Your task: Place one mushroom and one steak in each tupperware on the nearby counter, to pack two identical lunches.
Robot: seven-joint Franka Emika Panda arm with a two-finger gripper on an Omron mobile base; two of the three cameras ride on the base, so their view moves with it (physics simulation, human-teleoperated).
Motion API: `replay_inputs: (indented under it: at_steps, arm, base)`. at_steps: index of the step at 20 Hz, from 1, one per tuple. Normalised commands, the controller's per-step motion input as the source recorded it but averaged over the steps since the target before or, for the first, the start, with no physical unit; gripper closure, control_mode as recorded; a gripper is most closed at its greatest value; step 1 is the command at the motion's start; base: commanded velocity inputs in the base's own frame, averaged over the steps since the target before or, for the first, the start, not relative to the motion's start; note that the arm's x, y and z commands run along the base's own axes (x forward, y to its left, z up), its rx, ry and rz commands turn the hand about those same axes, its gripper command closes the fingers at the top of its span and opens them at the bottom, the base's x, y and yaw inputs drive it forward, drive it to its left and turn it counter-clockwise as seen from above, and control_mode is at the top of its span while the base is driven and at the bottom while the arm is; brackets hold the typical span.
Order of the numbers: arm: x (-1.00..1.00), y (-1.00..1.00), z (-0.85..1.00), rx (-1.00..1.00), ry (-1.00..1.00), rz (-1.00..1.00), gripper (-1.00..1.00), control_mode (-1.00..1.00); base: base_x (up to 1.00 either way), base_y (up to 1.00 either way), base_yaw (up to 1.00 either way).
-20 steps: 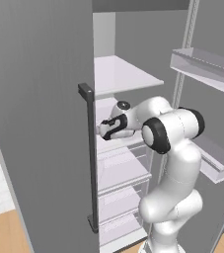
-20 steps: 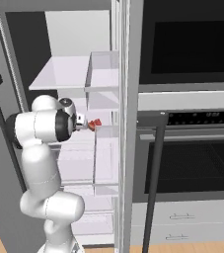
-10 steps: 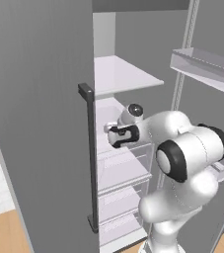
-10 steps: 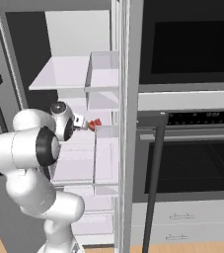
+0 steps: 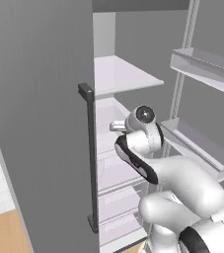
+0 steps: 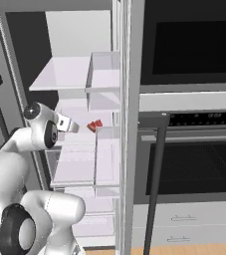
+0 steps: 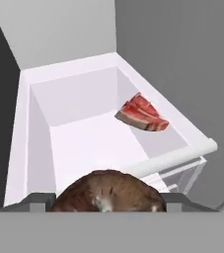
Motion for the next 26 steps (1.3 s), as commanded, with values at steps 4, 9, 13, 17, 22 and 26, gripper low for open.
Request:
replay_inputs:
  at_steps: [4, 9, 13, 17, 22, 26]
  arm:
    - [-1.00, -0.13, 0.98, 0.00, 0.08, -0.05, 1.00, -1.00]
    - [-1.00, -0.03, 0.68, -0.01, 0.15, 0.00, 1.00, -1.00]
    - [-1.00, -0.02, 0.18, -0.01, 0.13, 0.00, 1.00, -1.00]
    - [-0.75, -0.04, -0.11, -0.01, 0.02, 0.01, 1.00, 1.00]
    - [0.00, 0.00, 0.00, 0.00, 0.00, 0.00, 1.00, 1.00]
    - [0.00, 0.00, 0.00, 0.00, 0.00, 0.00, 1.00, 1.00]
  base:
    - [0.00, 0.00, 0.00]
    - [0.00, 0.00, 0.00]
    - [0.00, 0.00, 0.00]
    - [-0.25, -0.02, 0.01]
    - [-1.00, -0.03, 0.05]
    - [-1.00, -0.01, 0.05]
